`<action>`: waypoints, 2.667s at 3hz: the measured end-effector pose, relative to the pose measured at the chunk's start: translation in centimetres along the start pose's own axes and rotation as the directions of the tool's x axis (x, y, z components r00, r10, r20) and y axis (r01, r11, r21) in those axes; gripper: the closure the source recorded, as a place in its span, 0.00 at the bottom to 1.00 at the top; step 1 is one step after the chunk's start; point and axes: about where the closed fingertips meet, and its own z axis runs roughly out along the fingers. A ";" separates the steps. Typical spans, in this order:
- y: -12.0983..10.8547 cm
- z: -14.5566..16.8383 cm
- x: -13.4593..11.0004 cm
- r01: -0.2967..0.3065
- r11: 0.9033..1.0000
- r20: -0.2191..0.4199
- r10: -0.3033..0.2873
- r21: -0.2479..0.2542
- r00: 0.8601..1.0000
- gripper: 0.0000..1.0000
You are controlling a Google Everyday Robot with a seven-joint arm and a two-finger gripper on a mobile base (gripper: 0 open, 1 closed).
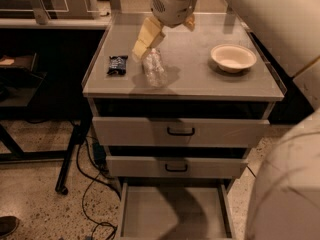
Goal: Place water bottle into bottom drawer
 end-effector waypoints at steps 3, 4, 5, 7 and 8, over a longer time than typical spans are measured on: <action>-1.5 3.5 -3.5 -0.032 0.999 -0.019 0.031 -0.029 0.999 0.00; -0.7 5.4 -4.0 -0.036 0.999 -0.030 0.035 -0.028 0.999 0.00; -0.4 7.0 -4.2 -0.047 0.999 -0.052 0.046 -0.025 0.998 0.00; -1.1 9.7 -4.4 -0.083 0.996 -0.093 0.081 -0.016 0.992 0.00; -1.8 11.5 -4.8 -0.097 0.995 -0.103 0.095 -0.017 0.990 0.00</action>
Offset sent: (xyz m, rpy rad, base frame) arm 0.0311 0.0006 -0.0193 -0.0326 0.1632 -0.0210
